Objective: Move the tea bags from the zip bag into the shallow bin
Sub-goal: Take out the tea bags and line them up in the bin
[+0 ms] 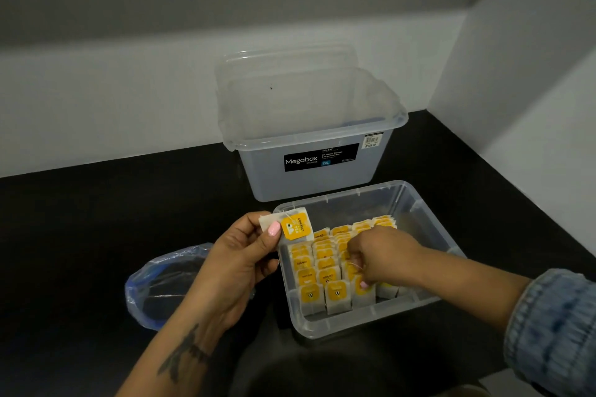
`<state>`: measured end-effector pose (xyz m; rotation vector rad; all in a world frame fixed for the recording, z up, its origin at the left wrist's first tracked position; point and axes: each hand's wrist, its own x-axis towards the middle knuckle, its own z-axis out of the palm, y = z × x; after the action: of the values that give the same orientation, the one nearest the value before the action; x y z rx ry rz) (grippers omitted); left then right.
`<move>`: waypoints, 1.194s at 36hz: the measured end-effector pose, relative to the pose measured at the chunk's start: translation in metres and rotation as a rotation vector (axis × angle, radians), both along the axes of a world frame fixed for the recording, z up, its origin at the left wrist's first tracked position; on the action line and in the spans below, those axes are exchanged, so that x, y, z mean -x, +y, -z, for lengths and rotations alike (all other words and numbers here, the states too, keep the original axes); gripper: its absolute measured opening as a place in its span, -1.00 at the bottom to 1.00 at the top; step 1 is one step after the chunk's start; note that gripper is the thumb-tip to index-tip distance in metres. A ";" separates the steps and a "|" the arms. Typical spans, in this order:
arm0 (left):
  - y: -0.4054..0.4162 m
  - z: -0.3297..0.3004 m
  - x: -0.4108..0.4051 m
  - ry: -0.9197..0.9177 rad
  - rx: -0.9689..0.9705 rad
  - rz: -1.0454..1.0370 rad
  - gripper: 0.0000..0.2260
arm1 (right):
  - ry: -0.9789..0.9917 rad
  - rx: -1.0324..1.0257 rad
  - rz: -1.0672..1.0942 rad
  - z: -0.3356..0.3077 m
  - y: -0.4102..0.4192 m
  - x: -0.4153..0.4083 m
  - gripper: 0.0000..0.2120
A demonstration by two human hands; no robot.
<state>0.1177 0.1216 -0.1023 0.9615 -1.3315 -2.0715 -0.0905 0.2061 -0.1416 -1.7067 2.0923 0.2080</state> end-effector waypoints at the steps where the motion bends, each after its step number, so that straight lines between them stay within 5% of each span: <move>1: 0.001 0.000 0.001 0.001 -0.006 -0.003 -0.77 | -0.020 0.003 0.012 -0.001 0.001 0.001 -0.82; 10: 0.003 0.001 0.007 0.037 -0.079 -0.010 -0.75 | -0.239 0.021 0.179 -0.016 0.007 0.010 -0.81; 16: 0.008 0.001 0.016 0.033 -0.009 -0.006 -0.78 | -0.809 0.107 0.349 -0.055 0.004 0.011 -0.72; 23: 0.017 0.000 0.027 0.017 0.156 0.065 -0.82 | -0.984 0.284 0.423 -0.068 0.003 -0.004 -0.85; 32: 0.004 -0.008 0.013 -0.110 0.403 0.001 -0.66 | -0.753 0.236 0.278 -0.075 0.003 -0.009 -0.91; 36: -0.003 -0.009 0.001 -0.110 0.390 -0.060 -0.78 | -0.431 0.089 0.082 -0.066 -0.001 -0.026 -0.92; 43: -0.009 -0.006 -0.015 -0.160 0.400 -0.095 -0.80 | -0.210 0.020 -0.082 -0.039 -0.011 -0.052 -0.86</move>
<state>0.1331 0.1128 -0.0960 1.0008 -1.6664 -1.5989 -0.0386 0.1952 -0.1031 -1.7463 1.8809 0.0300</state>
